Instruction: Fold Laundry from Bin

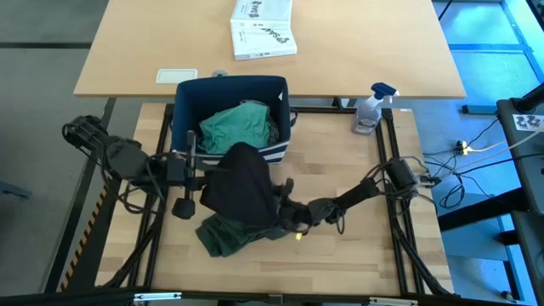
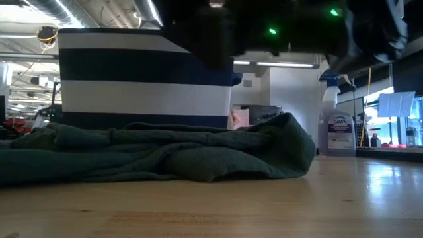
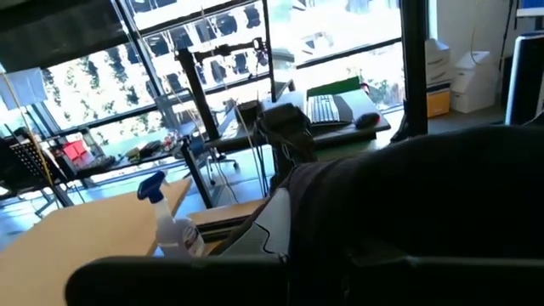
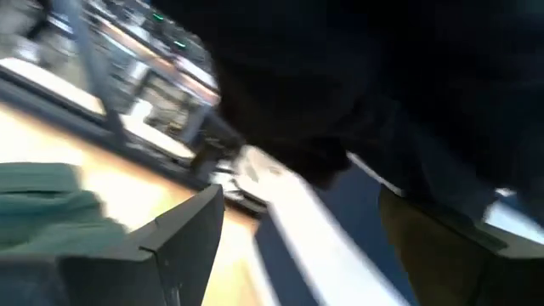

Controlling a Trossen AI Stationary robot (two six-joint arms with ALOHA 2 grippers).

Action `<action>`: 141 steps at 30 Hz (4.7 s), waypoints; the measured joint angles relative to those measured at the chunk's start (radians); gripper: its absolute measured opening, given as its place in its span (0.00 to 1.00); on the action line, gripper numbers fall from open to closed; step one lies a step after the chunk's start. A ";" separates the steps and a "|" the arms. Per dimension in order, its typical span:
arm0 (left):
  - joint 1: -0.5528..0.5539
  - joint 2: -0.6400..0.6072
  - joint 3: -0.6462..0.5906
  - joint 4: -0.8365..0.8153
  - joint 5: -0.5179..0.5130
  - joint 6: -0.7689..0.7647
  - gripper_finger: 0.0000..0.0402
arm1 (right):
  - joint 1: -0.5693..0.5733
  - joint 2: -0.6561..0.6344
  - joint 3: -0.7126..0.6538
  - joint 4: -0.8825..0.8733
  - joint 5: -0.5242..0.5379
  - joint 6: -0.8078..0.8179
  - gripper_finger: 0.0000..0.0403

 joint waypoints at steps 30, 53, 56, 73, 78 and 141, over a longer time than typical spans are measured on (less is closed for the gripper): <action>0.001 -0.001 0.087 -0.109 -0.038 0.000 0.03 | -0.086 -0.016 -0.050 0.251 -0.122 -0.098 0.91; 0.001 -0.002 0.116 -0.165 -0.082 -0.034 0.03 | -0.082 -0.016 -0.016 0.251 -0.064 -0.351 0.91; 0.001 -0.002 0.116 -0.164 -0.082 -0.035 0.03 | -0.082 -0.017 0.018 0.250 -0.073 -0.396 0.91; 0.001 -0.002 0.116 -0.138 -0.082 -0.031 0.03 | -0.082 -0.017 0.174 -0.120 -0.186 -0.335 0.91; 0.001 -0.002 0.116 -0.132 -0.082 -0.028 0.03 | -0.082 -0.017 0.183 -0.169 -0.221 -0.297 0.91; 0.058 -0.100 0.117 -0.562 -0.378 -0.243 0.03 | -0.002 -0.302 0.488 -0.442 0.540 -0.523 0.04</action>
